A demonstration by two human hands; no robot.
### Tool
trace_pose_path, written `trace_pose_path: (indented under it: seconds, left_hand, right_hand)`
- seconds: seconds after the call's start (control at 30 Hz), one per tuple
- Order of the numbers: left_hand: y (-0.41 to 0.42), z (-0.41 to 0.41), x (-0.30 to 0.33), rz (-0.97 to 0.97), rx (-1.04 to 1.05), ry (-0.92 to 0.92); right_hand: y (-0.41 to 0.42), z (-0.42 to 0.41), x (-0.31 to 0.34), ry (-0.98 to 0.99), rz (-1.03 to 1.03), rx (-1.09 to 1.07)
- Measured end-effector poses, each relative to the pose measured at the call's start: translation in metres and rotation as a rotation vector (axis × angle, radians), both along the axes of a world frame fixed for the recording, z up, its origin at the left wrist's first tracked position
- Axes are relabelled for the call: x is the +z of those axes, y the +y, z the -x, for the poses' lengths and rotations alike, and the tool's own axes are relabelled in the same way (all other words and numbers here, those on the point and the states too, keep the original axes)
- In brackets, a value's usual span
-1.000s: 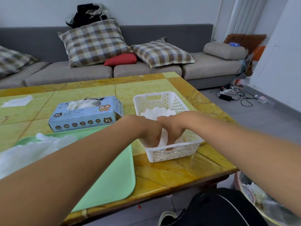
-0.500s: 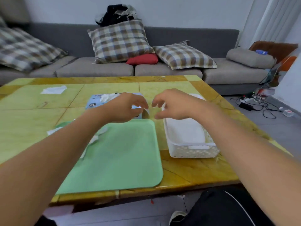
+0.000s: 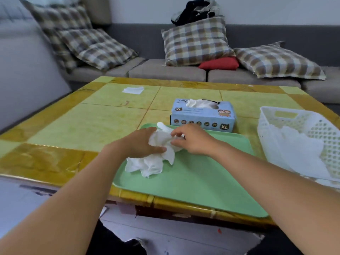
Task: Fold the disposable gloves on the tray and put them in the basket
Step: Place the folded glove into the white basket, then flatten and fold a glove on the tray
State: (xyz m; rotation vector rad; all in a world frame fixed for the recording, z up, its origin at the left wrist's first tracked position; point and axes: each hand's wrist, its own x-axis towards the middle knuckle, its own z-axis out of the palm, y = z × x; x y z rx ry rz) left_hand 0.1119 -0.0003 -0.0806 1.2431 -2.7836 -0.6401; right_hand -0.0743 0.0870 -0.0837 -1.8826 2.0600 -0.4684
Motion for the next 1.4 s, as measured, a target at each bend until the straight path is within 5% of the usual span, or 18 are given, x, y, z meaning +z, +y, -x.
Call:
trace_pose_path:
  seconds: [0.27,0.47,0.6,0.83,1.03,1.23,1.33,1.4]
  left_hand:
    - [-0.013,-0.001,-0.007,0.003,-0.116,-0.088]
    - [-0.021,0.007,-0.022,0.074,-0.075,-0.046]
    - [-0.023,0.007,-0.022,0.177,0.012,-0.105]
    - [-0.018,0.006,-0.014,0.125,0.044,-0.114]
    - [0.004,0.015,0.002,0.007,-0.028,-0.012]
    - [0.003,0.026,-0.006,0.083,0.038,0.111]
    - [-0.007,0.026,-0.014,0.079,0.104,0.113]
    - [-0.017,0.025,-0.016,0.118,0.248,0.217]
  right_hand:
    - [0.005,-0.005,-0.004,-0.091,0.217,-0.061]
    - [0.001,-0.017,-0.021,0.045,0.079,0.085]
    - [0.010,-0.004,-0.014,-0.074,-0.005,0.162]
    - [0.039,0.029,-0.001,-0.885,0.014,-0.134]
    - [0.039,0.032,0.010,-1.265,0.028,-0.302]
    - [0.030,0.027,0.012,-1.717,0.049,-0.439]
    - [0.034,0.026,0.017,-1.826,-0.032,-0.399]
    - [0.037,0.026,0.020,-1.722,-0.011,-0.358]
